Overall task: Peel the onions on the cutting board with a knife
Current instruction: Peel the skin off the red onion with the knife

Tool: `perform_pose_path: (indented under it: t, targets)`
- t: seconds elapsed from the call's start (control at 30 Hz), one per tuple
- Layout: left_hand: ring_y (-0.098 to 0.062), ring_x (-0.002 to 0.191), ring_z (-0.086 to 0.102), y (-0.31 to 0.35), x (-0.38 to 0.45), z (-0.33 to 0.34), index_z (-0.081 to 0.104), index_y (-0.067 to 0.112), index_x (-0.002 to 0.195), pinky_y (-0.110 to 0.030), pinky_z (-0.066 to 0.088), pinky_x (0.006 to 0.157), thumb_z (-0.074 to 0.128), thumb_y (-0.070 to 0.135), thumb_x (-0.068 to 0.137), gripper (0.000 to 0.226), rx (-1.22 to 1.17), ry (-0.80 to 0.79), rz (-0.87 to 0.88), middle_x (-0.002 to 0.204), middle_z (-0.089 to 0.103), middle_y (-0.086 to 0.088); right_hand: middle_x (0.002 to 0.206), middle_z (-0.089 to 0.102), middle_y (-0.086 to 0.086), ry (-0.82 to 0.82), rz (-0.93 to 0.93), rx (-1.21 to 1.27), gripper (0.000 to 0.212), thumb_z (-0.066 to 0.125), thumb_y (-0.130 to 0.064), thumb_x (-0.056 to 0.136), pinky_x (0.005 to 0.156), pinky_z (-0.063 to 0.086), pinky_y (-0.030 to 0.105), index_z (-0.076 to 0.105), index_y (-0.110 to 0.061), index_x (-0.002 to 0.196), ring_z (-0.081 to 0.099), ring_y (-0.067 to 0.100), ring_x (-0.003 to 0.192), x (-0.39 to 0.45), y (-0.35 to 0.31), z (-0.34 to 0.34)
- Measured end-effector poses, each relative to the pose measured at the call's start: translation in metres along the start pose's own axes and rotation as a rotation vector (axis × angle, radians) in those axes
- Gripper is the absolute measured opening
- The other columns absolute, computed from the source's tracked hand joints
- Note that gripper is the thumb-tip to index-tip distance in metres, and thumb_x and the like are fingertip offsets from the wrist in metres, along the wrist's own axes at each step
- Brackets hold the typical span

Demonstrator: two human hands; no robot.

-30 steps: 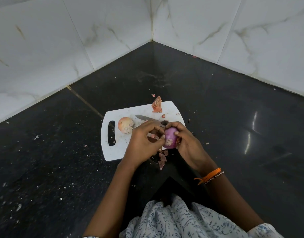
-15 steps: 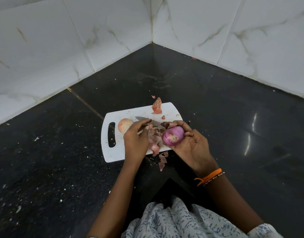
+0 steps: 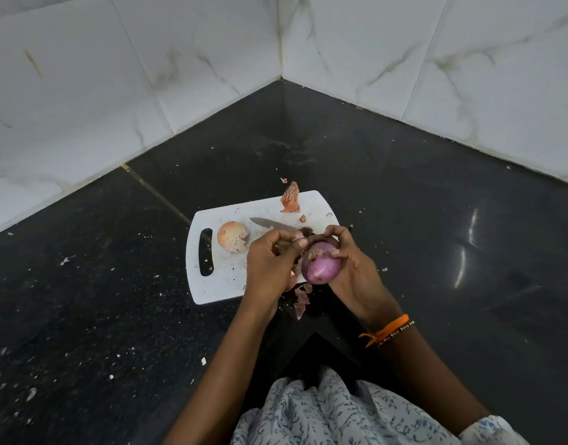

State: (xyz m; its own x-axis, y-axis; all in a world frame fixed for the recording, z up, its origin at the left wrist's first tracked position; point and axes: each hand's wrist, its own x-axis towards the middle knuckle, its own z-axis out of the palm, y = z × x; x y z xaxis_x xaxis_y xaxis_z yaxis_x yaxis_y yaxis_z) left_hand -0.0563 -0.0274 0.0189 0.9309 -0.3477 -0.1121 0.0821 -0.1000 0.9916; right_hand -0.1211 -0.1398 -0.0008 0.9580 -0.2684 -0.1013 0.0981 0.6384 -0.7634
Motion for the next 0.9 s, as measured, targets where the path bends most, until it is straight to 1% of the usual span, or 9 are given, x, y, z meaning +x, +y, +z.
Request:
perform_pose_path:
  t: [0.1, 0.17, 0.3, 0.37, 0.43, 0.5, 0.53, 0.7, 0.9]
  targets:
    - [-0.011, 0.076, 0.063, -0.003, 0.004, -0.005, 0.066, 0.023, 0.080, -0.023, 0.051, 0.063, 0.065, 0.008, 0.086, 0.016, 0.069, 0.080, 0.032, 0.082, 0.067, 0.002, 0.092, 0.064, 0.010, -0.038, -0.011, 0.038, 0.030, 0.043, 0.000, 0.069, 0.073, 0.056, 0.033, 0.047, -0.012, 0.096, 0.063, 0.021, 0.088, -0.002, -0.001, 0.000]
    - [-0.006, 0.089, 0.063, -0.001, 0.004, -0.007, 0.067, 0.030, 0.085, -0.020, 0.051, 0.072, 0.062, 0.004, 0.087, 0.027, 0.137, 0.038, 0.084, 0.093, 0.069, 0.010, 0.090, 0.064, 0.009, -0.047, -0.022, 0.051, 0.032, 0.043, -0.003, 0.065, 0.072, 0.056, 0.033, 0.047, -0.012, 0.096, 0.064, 0.020, 0.088, -0.003, 0.000, 0.000]
    - [-0.001, 0.101, 0.060, 0.002, -0.003, -0.008, 0.068, 0.038, 0.100, -0.023, 0.054, 0.077, 0.068, 0.022, 0.084, 0.022, 0.087, -0.183, 0.046, 0.107, 0.065, 0.017, 0.099, 0.061, 0.012, -0.022, -0.018, 0.111, 0.026, 0.044, -0.003, 0.073, 0.074, 0.056, 0.037, 0.045, -0.012, 0.097, 0.062, 0.026, 0.096, 0.001, 0.003, 0.001]
    - [0.004, 0.100, 0.057, 0.001, -0.006, -0.006, 0.066, 0.042, 0.105, -0.013, 0.050, 0.072, 0.077, 0.029, 0.075, 0.034, 0.117, -0.279, 0.019, 0.113, 0.061, 0.020, 0.103, 0.057, 0.014, 0.010, -0.015, 0.143, 0.018, 0.036, -0.002, 0.082, 0.077, 0.054, 0.037, 0.043, -0.011, 0.097, 0.057, 0.028, 0.099, 0.001, 0.005, 0.002]
    - [0.005, 0.101, 0.054, 0.001, -0.008, -0.004, 0.065, 0.041, 0.109, -0.008, 0.049, 0.072, 0.081, 0.025, 0.070, 0.045, 0.129, -0.291, 0.003, 0.119, 0.058, 0.018, 0.103, 0.055, 0.013, 0.038, -0.025, 0.160, 0.019, 0.030, -0.002, 0.085, 0.079, 0.053, 0.036, 0.044, -0.011, 0.095, 0.056, 0.025, 0.098, 0.003, 0.007, 0.001]
    - [-0.003, 0.104, 0.057, 0.002, -0.008, -0.002, 0.067, 0.034, 0.111, -0.020, 0.053, 0.080, 0.080, 0.018, 0.072, 0.045, 0.043, -0.263, -0.049, 0.122, 0.060, 0.012, 0.103, 0.055, 0.012, 0.035, -0.041, 0.148, 0.021, 0.032, -0.002, 0.082, 0.086, 0.051, 0.038, 0.044, -0.010, 0.096, 0.055, 0.024, 0.100, 0.003, 0.007, -0.002]
    - [-0.007, 0.104, 0.059, 0.003, -0.009, 0.000, 0.068, 0.033, 0.110, -0.023, 0.054, 0.079, 0.078, 0.015, 0.074, 0.041, -0.002, -0.245, -0.071, 0.121, 0.062, 0.010, 0.104, 0.055, 0.010, 0.025, -0.053, 0.107, 0.023, 0.035, -0.003, 0.078, 0.088, 0.051, 0.037, 0.044, -0.011, 0.097, 0.056, 0.022, 0.102, 0.002, 0.007, -0.002]
    - [-0.014, 0.094, 0.068, 0.007, -0.011, 0.006, 0.073, 0.022, 0.101, -0.016, 0.051, 0.059, 0.070, 0.009, 0.081, 0.024, -0.215, -0.113, -0.145, 0.101, 0.072, 0.003, 0.109, 0.050, 0.002, -0.050, -0.097, -0.160, 0.046, 0.043, 0.004, 0.065, 0.077, 0.051, 0.022, 0.043, -0.019, 0.104, 0.058, 0.005, 0.099, 0.002, 0.011, -0.002]
    - [-0.019, 0.079, 0.066, 0.007, -0.007, 0.001, 0.074, 0.017, 0.087, -0.019, 0.048, 0.045, 0.063, 0.009, 0.087, 0.014, -0.252, -0.013, -0.173, 0.085, 0.072, 0.001, 0.117, 0.048, 0.001, -0.144, -0.096, -0.328, 0.057, 0.049, 0.010, 0.066, 0.080, 0.051, 0.022, 0.041, -0.023, 0.112, 0.057, 0.002, 0.105, 0.001, 0.017, -0.004]
